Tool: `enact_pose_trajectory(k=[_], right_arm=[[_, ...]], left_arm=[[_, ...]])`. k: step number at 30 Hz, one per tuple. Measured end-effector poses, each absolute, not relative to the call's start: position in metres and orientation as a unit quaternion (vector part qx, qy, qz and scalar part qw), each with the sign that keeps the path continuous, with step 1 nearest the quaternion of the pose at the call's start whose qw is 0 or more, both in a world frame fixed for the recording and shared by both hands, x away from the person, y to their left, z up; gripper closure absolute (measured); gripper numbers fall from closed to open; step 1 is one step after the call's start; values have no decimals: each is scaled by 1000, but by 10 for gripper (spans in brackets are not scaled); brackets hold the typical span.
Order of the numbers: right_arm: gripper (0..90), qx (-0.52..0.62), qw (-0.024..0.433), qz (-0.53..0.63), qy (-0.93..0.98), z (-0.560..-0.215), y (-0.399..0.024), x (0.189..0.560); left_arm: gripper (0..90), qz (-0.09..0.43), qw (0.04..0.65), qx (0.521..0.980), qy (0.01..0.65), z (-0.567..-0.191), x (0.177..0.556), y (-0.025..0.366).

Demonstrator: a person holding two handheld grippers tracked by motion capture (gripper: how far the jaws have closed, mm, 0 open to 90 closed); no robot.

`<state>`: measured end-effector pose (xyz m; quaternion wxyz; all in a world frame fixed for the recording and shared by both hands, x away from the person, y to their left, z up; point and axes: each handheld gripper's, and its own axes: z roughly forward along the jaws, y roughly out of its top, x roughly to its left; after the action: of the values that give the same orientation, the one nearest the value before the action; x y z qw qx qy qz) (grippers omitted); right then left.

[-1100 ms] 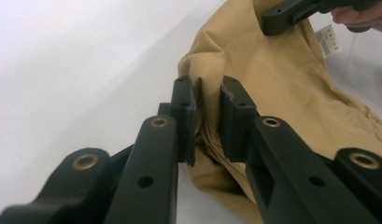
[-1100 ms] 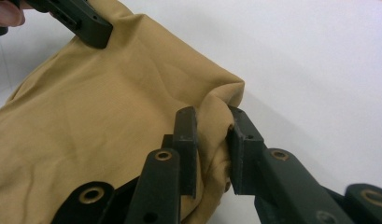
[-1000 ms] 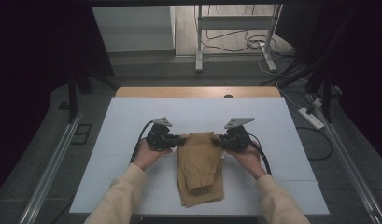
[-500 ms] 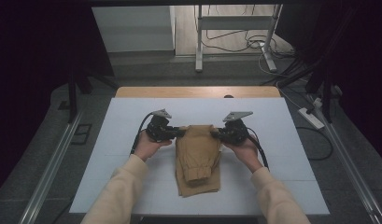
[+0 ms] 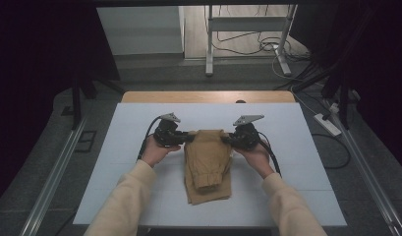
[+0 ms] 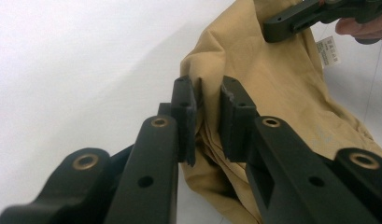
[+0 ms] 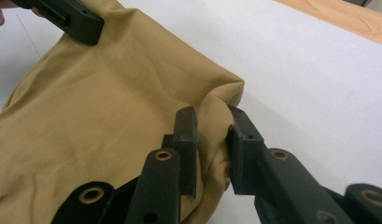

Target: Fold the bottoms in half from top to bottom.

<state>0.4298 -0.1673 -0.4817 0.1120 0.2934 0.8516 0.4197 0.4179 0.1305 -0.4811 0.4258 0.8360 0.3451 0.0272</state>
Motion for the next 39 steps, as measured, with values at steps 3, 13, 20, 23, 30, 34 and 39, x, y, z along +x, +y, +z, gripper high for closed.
enact_pose_trajectory(k=[3, 13, 20, 23, 30, 34, 39], right_arm=[[752, 296, 114, 419, 851, -481, -166, 433], [752, 301, 127, 414, 849, -476, -161, 448], [752, 309, 135, 411, 847, -477, -162, 453], [752, 313, 137, 407, 847, -478, -163, 456], [752, 321, 143, 406, 844, -477, -163, 466], [752, 325, 146, 403, 843, -478, -164, 469], [752, 330, 150, 401, 841, -479, -166, 472]], left_arm=[[775, 30, 424, 837, 345, -479, 421, 130], [775, 41, 422, 836, 350, -473, 435, 131], [774, 49, 418, 836, 351, -475, 444, 127], [774, 50, 414, 838, 353, -476, 449, 124], [773, 58, 411, 837, 355, -475, 459, 121], [771, 62, 410, 838, 354, -476, 463, 119], [770, 68, 410, 839, 352, -475, 466, 116]])
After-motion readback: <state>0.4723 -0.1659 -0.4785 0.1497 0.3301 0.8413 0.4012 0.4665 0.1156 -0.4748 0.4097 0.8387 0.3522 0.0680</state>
